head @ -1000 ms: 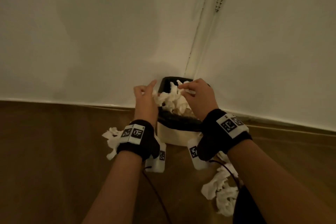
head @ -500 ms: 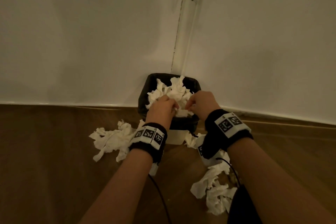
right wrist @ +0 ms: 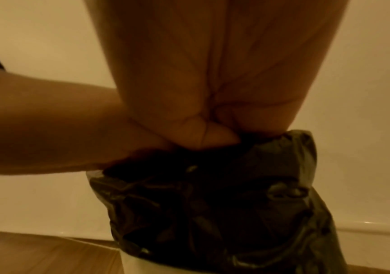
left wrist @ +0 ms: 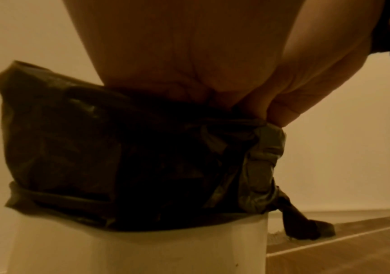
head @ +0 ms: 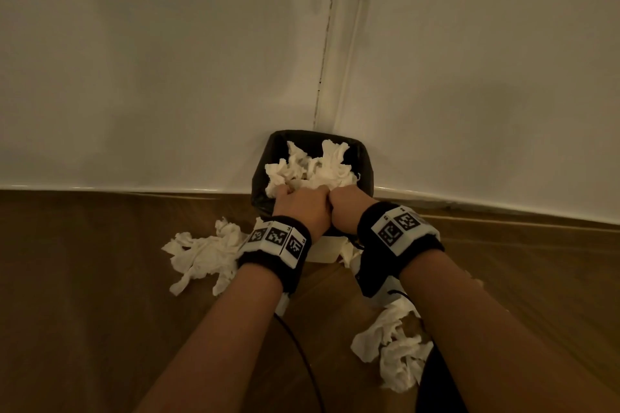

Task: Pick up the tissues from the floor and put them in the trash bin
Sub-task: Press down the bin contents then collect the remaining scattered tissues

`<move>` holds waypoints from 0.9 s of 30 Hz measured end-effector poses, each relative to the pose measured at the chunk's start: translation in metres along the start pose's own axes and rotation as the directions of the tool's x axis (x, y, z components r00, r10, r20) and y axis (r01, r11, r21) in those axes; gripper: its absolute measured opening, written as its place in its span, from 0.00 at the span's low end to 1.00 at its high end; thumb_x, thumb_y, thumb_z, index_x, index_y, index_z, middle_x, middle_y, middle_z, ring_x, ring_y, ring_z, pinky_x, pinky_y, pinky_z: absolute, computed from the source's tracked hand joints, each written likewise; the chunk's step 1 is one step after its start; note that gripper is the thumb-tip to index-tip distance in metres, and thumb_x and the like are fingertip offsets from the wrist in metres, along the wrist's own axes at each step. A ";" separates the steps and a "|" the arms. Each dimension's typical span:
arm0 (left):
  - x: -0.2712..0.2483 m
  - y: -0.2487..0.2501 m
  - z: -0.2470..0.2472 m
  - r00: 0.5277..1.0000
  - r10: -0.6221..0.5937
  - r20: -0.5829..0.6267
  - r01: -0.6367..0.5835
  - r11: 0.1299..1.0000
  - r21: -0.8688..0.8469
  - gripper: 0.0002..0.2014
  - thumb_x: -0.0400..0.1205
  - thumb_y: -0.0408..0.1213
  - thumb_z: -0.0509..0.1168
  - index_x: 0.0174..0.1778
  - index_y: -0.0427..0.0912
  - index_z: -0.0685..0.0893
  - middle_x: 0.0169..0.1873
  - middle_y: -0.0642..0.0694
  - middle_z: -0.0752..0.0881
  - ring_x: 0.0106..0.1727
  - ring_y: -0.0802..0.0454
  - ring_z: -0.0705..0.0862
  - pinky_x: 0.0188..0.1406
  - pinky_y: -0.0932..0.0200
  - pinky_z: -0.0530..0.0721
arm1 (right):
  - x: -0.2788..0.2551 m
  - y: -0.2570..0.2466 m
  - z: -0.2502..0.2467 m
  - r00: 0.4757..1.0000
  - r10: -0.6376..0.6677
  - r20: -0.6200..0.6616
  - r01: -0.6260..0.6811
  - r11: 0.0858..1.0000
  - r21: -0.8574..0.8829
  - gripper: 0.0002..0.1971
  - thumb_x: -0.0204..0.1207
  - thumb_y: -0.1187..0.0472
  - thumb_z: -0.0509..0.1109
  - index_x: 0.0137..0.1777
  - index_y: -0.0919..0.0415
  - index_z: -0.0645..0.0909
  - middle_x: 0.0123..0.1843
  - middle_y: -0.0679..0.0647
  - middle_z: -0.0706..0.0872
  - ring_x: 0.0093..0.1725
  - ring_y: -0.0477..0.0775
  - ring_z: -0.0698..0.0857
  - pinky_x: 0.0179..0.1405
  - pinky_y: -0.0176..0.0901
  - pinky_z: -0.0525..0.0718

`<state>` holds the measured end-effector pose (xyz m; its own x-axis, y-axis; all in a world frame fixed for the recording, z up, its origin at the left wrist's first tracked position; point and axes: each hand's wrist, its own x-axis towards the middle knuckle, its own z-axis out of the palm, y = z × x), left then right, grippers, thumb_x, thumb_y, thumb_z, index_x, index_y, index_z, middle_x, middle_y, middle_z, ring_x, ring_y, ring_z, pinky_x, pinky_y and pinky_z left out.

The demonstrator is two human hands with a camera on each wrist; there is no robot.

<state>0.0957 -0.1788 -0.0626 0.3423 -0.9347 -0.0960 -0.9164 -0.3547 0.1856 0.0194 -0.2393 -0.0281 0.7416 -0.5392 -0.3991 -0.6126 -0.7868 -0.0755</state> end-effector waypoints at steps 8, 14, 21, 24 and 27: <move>-0.015 -0.009 0.002 0.964 -0.028 -0.265 -0.060 0.946 -0.319 0.16 0.84 0.38 0.53 0.69 0.47 0.71 0.54 0.46 0.85 0.55 0.46 0.82 0.65 0.50 0.71 | 0.004 -0.003 -0.004 0.975 0.091 -0.203 -0.073 0.993 0.096 0.14 0.82 0.60 0.55 0.56 0.65 0.81 0.56 0.61 0.84 0.55 0.60 0.84 0.57 0.50 0.83; -0.043 -0.040 0.002 0.787 -0.212 -0.580 -0.132 0.860 -0.493 0.16 0.82 0.39 0.53 0.64 0.52 0.77 0.52 0.52 0.84 0.47 0.54 0.83 0.60 0.52 0.74 | 0.006 -0.016 -0.009 0.880 0.158 -0.448 -0.128 0.987 0.096 0.13 0.81 0.58 0.55 0.50 0.62 0.81 0.52 0.60 0.86 0.52 0.61 0.84 0.51 0.49 0.78; -0.079 -0.104 0.042 0.622 -0.572 -0.534 0.127 0.747 -0.653 0.12 0.81 0.35 0.59 0.58 0.50 0.79 0.39 0.57 0.75 0.37 0.53 0.78 0.50 0.42 0.81 | 0.001 -0.049 -0.013 0.626 -0.007 -0.780 0.195 0.969 0.149 0.14 0.83 0.53 0.56 0.41 0.57 0.76 0.38 0.50 0.77 0.42 0.52 0.76 0.46 0.45 0.74; -0.086 -0.122 0.069 0.691 -0.594 -0.412 0.284 0.747 -0.601 0.08 0.80 0.38 0.62 0.55 0.47 0.80 0.48 0.49 0.79 0.45 0.48 0.81 0.49 0.50 0.78 | -0.004 -0.069 -0.010 0.603 -0.080 -0.794 0.322 0.935 0.151 0.14 0.83 0.53 0.56 0.35 0.54 0.69 0.29 0.42 0.67 0.34 0.47 0.70 0.37 0.38 0.66; -0.088 -0.126 0.096 0.766 -0.606 -0.213 0.401 0.710 -0.579 0.08 0.80 0.41 0.62 0.55 0.50 0.80 0.53 0.47 0.81 0.51 0.49 0.81 0.52 0.49 0.82 | -0.006 -0.083 -0.004 0.635 -0.146 -0.758 0.392 0.907 0.154 0.14 0.84 0.53 0.56 0.36 0.55 0.70 0.25 0.43 0.68 0.27 0.47 0.70 0.30 0.39 0.67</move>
<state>0.1615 -0.0489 -0.1711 0.8618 -0.5067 0.0223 -0.3938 -0.6407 0.6591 0.0666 -0.1719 -0.0161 0.7676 -0.4559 0.4505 -0.3071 -0.8785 -0.3659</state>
